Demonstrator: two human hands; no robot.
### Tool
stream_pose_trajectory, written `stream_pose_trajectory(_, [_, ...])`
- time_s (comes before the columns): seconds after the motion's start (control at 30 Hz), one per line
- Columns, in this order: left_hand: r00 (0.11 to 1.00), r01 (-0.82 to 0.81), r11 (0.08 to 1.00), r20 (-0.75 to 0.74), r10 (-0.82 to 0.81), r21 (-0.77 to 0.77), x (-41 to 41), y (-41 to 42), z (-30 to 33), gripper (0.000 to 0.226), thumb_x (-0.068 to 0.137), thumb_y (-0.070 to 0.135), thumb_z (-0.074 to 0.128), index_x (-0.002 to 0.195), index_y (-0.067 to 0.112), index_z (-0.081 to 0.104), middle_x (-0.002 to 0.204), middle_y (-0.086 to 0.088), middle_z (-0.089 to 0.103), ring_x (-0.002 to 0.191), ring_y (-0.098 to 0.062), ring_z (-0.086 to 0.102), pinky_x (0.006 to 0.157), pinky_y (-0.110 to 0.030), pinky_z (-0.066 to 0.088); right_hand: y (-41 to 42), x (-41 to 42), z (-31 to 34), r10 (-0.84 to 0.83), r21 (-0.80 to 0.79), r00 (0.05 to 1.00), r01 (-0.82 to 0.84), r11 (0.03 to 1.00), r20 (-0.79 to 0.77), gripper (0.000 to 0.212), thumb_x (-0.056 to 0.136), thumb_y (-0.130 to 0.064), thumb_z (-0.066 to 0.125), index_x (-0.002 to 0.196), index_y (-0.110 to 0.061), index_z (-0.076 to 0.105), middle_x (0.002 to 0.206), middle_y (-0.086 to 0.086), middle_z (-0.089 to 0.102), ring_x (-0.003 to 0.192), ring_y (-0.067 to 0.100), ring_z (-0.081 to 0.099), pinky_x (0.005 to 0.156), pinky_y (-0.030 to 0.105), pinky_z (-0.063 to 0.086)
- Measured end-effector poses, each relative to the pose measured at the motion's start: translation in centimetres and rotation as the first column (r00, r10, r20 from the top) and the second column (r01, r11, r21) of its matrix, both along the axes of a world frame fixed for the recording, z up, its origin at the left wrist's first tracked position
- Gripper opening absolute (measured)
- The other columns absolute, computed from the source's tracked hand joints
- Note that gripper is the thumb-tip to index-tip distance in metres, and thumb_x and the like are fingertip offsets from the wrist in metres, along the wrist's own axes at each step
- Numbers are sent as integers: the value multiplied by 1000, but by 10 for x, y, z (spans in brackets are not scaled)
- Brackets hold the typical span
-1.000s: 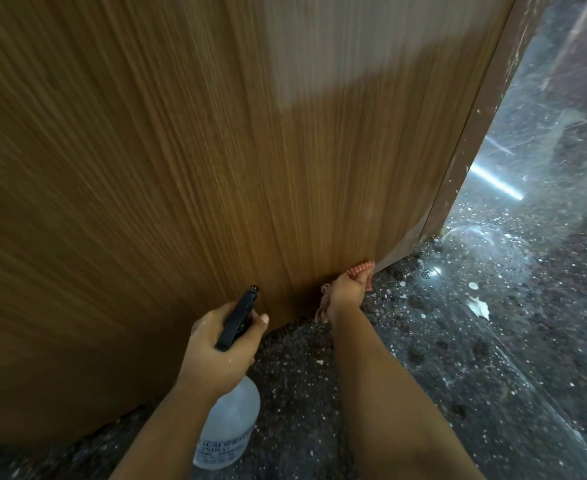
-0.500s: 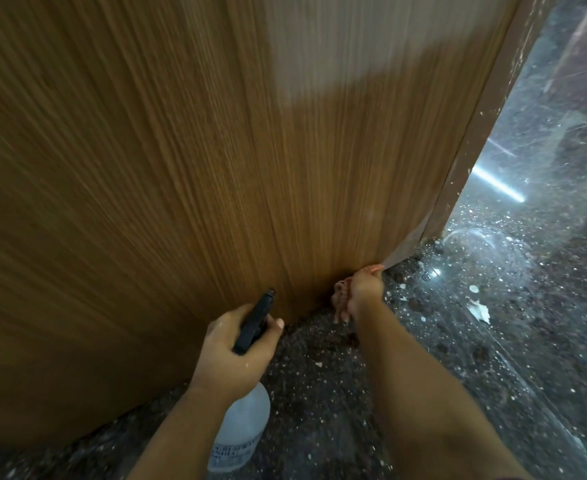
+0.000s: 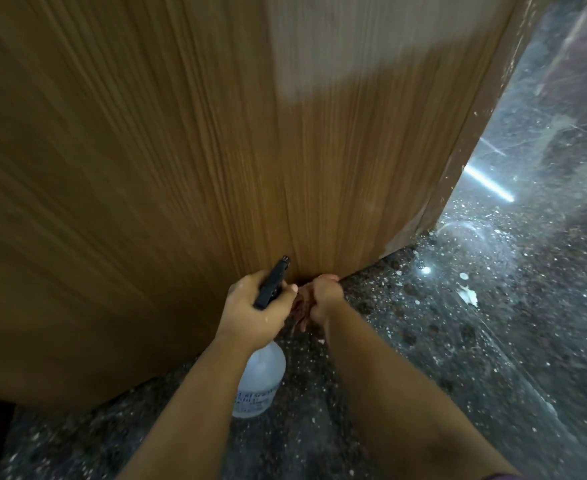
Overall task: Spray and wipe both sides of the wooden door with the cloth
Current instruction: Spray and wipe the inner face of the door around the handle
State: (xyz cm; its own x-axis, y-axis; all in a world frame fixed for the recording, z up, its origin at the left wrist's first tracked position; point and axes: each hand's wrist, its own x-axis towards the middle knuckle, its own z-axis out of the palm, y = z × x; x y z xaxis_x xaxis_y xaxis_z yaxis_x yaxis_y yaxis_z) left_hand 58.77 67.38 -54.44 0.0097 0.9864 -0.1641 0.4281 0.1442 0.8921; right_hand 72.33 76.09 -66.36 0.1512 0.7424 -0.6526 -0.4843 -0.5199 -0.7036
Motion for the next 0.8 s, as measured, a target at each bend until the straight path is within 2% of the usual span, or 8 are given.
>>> stream_pose_trajectory(0.1, [1000, 30, 1000, 6, -30, 0, -5, 3, 7, 17, 91, 25, 71, 85, 10, 65, 70, -9, 60, 65, -22, 58, 72, -47, 56, 4, 23, 34, -128, -51, 992, 128, 990, -12, 28, 102, -14, 32, 110, 1, 54, 111, 19, 61, 100, 33, 62, 97, 48, 51])
stream_pose_trajectory(0.23, [995, 94, 994, 19, -93, -53, -4, 8, 20, 18, 89, 24, 72, 76, 18, 62, 68, -1, 57, 67, -20, 56, 80, -49, 57, 19, 50, 97, -218, -64, 976, 217, 974, -18, 47, 106, -17, 21, 134, 14, 41, 141, 23, 46, 129, 41, 46, 114, 54, 29])
stream_pose_trajectory(0.37, [991, 135, 991, 8, -135, -22, 1, 18, 45, 19, 88, 25, 71, 73, 18, 61, 69, -5, 59, 67, -23, 58, 79, -51, 57, 18, 49, 154, -216, -51, 974, 220, 974, 72, 34, 102, -6, 26, 82, 12, 48, 97, 21, 58, 80, 34, 56, 101, 48, 44])
stream_pose_trajectory(0.47, [988, 156, 988, 13, -156, 3, 8, 24, 72, 17, 87, 26, 71, 77, 15, 63, 70, -7, 59, 69, -26, 61, 76, -50, 57, 8, 51, 182, -88, -65, 987, 98, 993, 132, 38, 103, -7, 27, 78, 12, 49, 104, 21, 60, 114, 36, 56, 111, 48, 36])
stream_pose_trajectory(0.53, [985, 173, 985, -6, -173, 19, 16, 29, 82, 18, 87, 27, 71, 80, 11, 65, 70, -7, 60, 68, -26, 61, 75, -51, 58, 8, 56, 190, -60, -67, 996, 65, 996, 68, 41, 104, -9, 26, 76, 11, 49, 115, 22, 59, 131, 37, 46, 116, 48, 28])
stream_pose_trajectory(0.6, [980, 198, 979, -23, -198, 36, 25, 34, 81, 23, 87, 29, 70, 82, 7, 65, 68, -8, 59, 66, -25, 60, 74, -52, 57, 10, 61, 190, -45, -49, 998, 47, 998, 37, 39, 103, -9, 27, 83, 11, 53, 130, 17, 56, 133, 36, 44, 113, 47, 33])
stream_pose_trajectory(0.7, [978, 200, 977, -70, -195, 71, 43, 39, 66, 24, 83, 33, 71, 76, 11, 63, 64, -6, 56, 64, -26, 59, 73, -52, 57, 13, 76, 166, -93, 23, 992, 92, 996, 84, 37, 101, -10, 32, 126, 8, 52, 142, 18, 51, 131, 36, 49, 90, 42, 48])
stream_pose_trajectory(0.8, [984, 175, 984, -38, -174, 37, 55, 35, 50, 26, 78, 42, 70, 75, 17, 63, 65, -8, 57, 66, -27, 59, 73, -55, 56, 19, 96, 125, -195, -109, 979, 188, 976, -58, 47, 103, -23, 28, 126, 10, 53, 135, 21, 53, 130, 38, 46, 112, 52, 31])
